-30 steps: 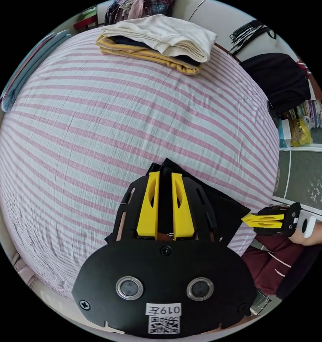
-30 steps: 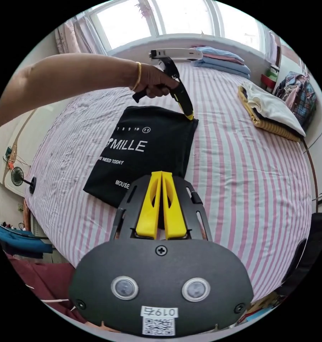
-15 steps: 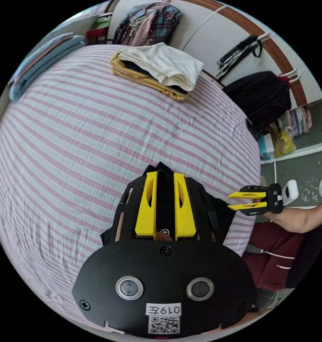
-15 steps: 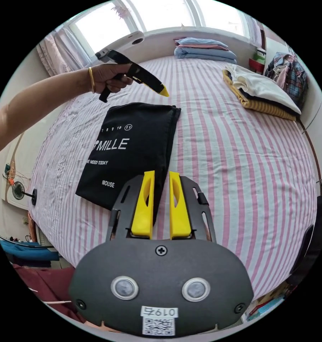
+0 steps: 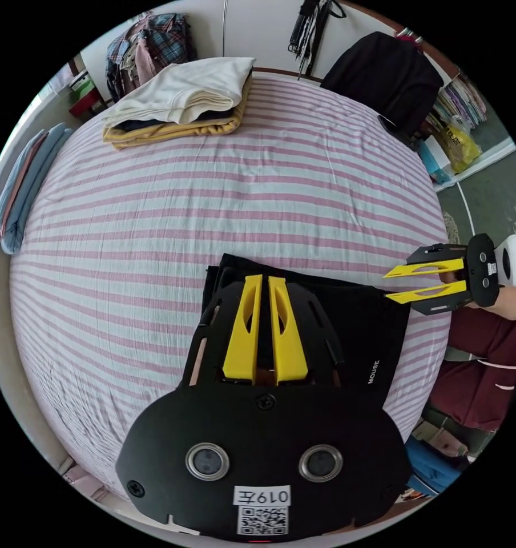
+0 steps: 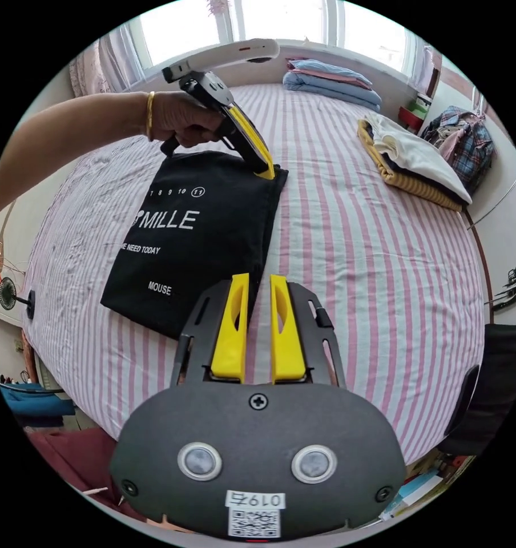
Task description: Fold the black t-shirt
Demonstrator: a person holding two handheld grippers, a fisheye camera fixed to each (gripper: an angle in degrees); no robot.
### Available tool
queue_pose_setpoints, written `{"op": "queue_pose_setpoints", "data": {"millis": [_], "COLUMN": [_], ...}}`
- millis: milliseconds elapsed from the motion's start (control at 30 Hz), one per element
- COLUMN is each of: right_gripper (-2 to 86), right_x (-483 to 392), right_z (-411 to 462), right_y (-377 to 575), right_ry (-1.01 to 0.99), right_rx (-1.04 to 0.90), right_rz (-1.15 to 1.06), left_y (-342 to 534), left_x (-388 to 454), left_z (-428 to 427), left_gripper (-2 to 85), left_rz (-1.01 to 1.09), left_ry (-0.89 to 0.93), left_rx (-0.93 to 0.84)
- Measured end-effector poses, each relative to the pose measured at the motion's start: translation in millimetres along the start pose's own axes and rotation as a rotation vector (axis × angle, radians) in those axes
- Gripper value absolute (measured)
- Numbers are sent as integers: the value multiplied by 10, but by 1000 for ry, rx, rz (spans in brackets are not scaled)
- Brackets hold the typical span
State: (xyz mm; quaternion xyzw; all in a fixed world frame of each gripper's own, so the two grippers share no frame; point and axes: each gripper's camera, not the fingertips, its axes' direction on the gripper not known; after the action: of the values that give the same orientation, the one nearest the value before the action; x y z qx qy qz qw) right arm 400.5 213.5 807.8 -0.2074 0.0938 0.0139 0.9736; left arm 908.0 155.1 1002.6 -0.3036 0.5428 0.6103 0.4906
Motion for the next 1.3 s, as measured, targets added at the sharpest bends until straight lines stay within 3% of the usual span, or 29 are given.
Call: {"op": "queue_pose_setpoints", "data": {"millis": [267,400,500,767,933,1033,1233,1300], "right_gripper": [-2,-5,-6,26,51,4,6,13], "right_x": [161,656,635,427,336,405,809,804], "right_z": [111,229,194,-118,-10,5,89,21], "right_y": [-65,92,76,188,362,448,744,753], "right_ry": [-34,-249,-236,-131,-156,-166,-391,-367], "right_rx": [-37,-22,-28,-22,-112,-91,-4,6], "right_rz": [90,344,285,173,142,204,500,467], "left_y": [136,248,359,716,931,978,1137,1246], "left_x": [57,-48,-25,488,763,945,937,961], "left_z": [504,708,852,913,1278,1714,2203,2292], "left_gripper": [9,8,7,8,9,9,7,8], "left_rz": [-80,-195,-214,-174,-171,-151,-247,-258], "left_ry": [30,122,148,-37,42,-12,34,44], "left_rx": [-18,-11,4,130,125,41,14,22]}}
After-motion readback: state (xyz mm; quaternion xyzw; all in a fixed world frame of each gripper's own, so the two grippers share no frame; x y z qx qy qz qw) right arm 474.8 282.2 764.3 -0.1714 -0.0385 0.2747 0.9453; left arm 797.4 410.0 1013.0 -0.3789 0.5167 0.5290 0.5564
